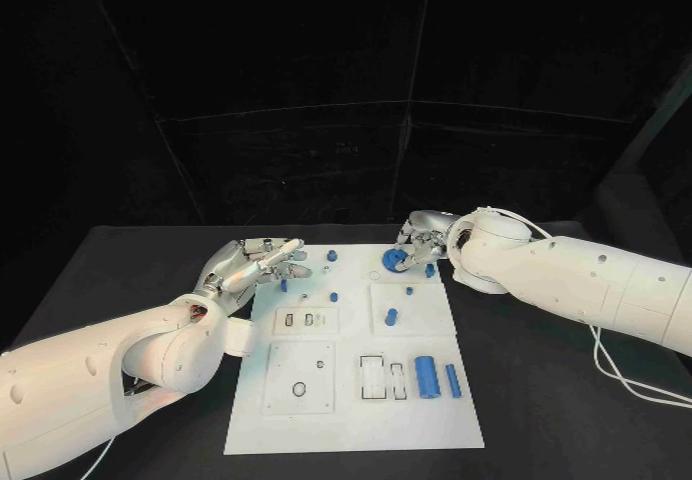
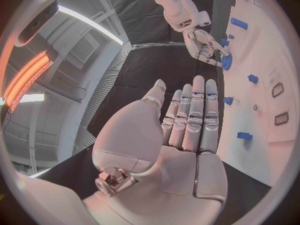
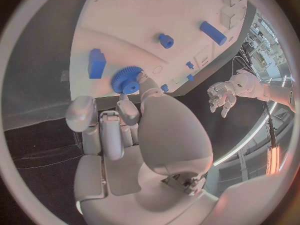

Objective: Assemble the parts on the task board

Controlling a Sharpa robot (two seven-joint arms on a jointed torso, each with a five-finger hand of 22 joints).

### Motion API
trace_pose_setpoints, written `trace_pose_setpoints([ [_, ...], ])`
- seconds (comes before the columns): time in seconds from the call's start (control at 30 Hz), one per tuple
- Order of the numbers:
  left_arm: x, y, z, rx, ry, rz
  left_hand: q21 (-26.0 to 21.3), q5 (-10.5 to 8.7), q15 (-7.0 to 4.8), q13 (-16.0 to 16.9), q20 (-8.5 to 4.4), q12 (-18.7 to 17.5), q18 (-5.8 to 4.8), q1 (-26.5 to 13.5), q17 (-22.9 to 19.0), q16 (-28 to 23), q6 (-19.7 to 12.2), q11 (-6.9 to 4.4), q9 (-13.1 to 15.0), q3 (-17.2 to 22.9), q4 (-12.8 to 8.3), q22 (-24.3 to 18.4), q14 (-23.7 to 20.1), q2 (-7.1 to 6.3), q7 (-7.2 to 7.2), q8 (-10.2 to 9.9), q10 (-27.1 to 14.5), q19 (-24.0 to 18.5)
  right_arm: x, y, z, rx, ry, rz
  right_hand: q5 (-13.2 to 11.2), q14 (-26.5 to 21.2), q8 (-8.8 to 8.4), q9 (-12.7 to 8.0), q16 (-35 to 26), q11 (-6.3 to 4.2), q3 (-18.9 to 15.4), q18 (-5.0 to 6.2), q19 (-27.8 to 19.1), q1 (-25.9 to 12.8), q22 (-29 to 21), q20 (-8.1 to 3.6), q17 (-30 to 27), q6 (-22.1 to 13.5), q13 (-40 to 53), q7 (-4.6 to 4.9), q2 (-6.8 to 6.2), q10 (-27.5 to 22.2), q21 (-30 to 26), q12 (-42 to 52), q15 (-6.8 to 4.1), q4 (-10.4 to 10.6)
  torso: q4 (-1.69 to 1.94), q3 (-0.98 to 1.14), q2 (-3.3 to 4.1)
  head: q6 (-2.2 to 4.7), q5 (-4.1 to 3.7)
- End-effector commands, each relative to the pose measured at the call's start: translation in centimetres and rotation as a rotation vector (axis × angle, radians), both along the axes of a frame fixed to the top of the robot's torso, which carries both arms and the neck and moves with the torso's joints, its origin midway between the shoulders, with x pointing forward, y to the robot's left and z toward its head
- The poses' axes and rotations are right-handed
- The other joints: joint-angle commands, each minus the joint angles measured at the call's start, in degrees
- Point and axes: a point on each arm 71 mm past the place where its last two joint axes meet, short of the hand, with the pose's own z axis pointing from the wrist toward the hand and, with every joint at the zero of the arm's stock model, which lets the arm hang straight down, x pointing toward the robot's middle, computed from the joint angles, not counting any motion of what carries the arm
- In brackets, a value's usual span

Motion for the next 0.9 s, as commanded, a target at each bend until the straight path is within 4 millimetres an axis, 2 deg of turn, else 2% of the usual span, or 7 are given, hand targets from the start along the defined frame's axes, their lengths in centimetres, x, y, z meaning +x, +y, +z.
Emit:
trace_pose_setpoints([
  [0.03,0.0,-0.2,0.1,-0.003,-0.005,-0.018,0.12,0.14,-0.03,-0.01,-0.03,-0.36,0.84,0.02,0.10,-0.23,0.16,-0.05,0.04,0.00,-0.30,-0.09,0.53,0.69,-0.04,-0.27,0.18,0.43,0.0,0.1,-0.1,-0.016,0.014,0.005,0.21,3.94,0.44,0.14,0.19,0.06,0.49,-1.07,0.22,0.04,0.11,0.12,3.80,0.40,0.41,-0.14,0.70,0.40,0.39,0.58,0.35,0.09,0.05,-0.01,0.02,-0.09,0.00],
  [0.33,0.0,-0.2,0.1,-0.004,-0.004,-0.020,0.12,0.14,-0.03,-0.01,-0.03,-0.36,0.84,0.02,0.10,-0.23,0.16,-0.05,0.04,0.00,-0.30,-0.09,0.53,0.69,-0.04,-0.27,0.18,0.43,0.2,0.4,-0.1,-0.018,0.009,0.007,0.08,3.95,1.16,0.22,0.26,-0.09,1.28,-1.09,0.22,0.79,0.32,0.04,4.00,1.13,1.47,-0.30,1.38,0.72,0.56,1.37,0.23,-0.29,0.02,0.01,0.03,-0.28,0.07],
  [0.5,0.0,-0.2,0.1,-0.004,-0.003,-0.022,0.12,0.14,-0.03,-0.01,-0.03,-0.36,0.84,0.02,0.10,-0.23,0.16,-0.05,0.04,0.00,-0.30,-0.09,0.53,0.69,-0.04,-0.27,0.18,0.43,0.2,0.7,-0.1,-0.037,0.001,0.003,-0.70,3.96,2.72,0.60,0.30,-0.44,1.87,-1.07,0.17,0.88,0.37,-0.13,4.11,3.47,4.11,-0.75,1.92,2.20,0.66,3.45,0.00,-0.45,0.05,0.00,-0.01,-0.23,0.01],
  [0.7,0.0,-0.2,0.0,-0.003,0.000,-0.024,0.12,0.14,-0.03,-0.01,-0.03,-0.36,0.84,0.02,0.10,-0.23,0.16,-0.05,0.04,0.00,-0.30,-0.09,0.53,0.69,-0.04,-0.27,0.18,0.43,0.3,0.7,0.2,-0.100,-0.063,0.002,-4.41,3.94,4.60,0.89,0.27,-1.40,4.95,-1.07,0.18,3.46,0.50,-0.89,4.16,6.67,5.63,-1.77,3.22,2.84,0.79,4.50,-0.86,-2.31,-0.03,0.00,-0.03,-0.31,0.01],
  [0.77,0.0,-0.2,0.0,-0.003,0.002,-0.026,0.09,0.14,-0.02,-0.04,-0.04,-0.50,0.83,-0.04,0.17,-0.34,0.10,0.01,0.01,0.05,-0.31,-0.12,0.56,0.78,0.06,-0.37,0.12,0.46,0.4,0.7,0.3,-0.126,-0.100,0.004,-8.44,3.90,5.05,0.90,0.20,-1.77,6.80,-1.09,0.19,4.53,0.54,-1.14,4.05,7.72,5.87,-2.19,3.72,2.99,0.80,4.59,-1.19,-3.12,-0.02,0.00,-0.01,-0.23,0.00],
  [0.8,0.0,-0.3,0.0,-0.004,0.003,-0.028,0.07,0.13,0.00,-0.06,-0.04,-0.55,0.83,-0.10,0.20,-0.39,0.07,0.04,0.00,0.05,-0.29,-0.13,0.57,0.83,0.10,-0.40,0.09,0.47,0.4,0.8,0.4,-0.134,-0.115,0.006,-9.31,3.91,5.06,0.79,0.19,-1.86,7.70,-1.11,0.23,4.47,0.62,-1.26,4.08,7.94,5.94,-2.19,3.70,3.05,0.84,4.58,-1.25,-3.29,-0.01,0.00,-0.01,-0.19,0.02],
  [0.9,0.0,-0.3,0.0,-0.004,0.004,-0.030,0.07,0.13,0.00,-0.06,-0.04,-0.55,0.83,-0.10,0.20,-0.39,0.07,0.04,0.00,0.05,-0.29,-0.13,0.57,0.83,0.10,-0.40,0.09,0.47,0.2,1.1,0.7,-0.145,-0.156,0.015,-9.29,3.94,5.06,0.66,0.22,-1.95,9.09,-1.16,0.30,4.49,0.78,-1.34,4.23,8.24,6.08,-2.33,3.78,3.15,0.91,4.59,-1.33,-3.57,0.00,0.02,-0.03,-0.14,0.11],
])
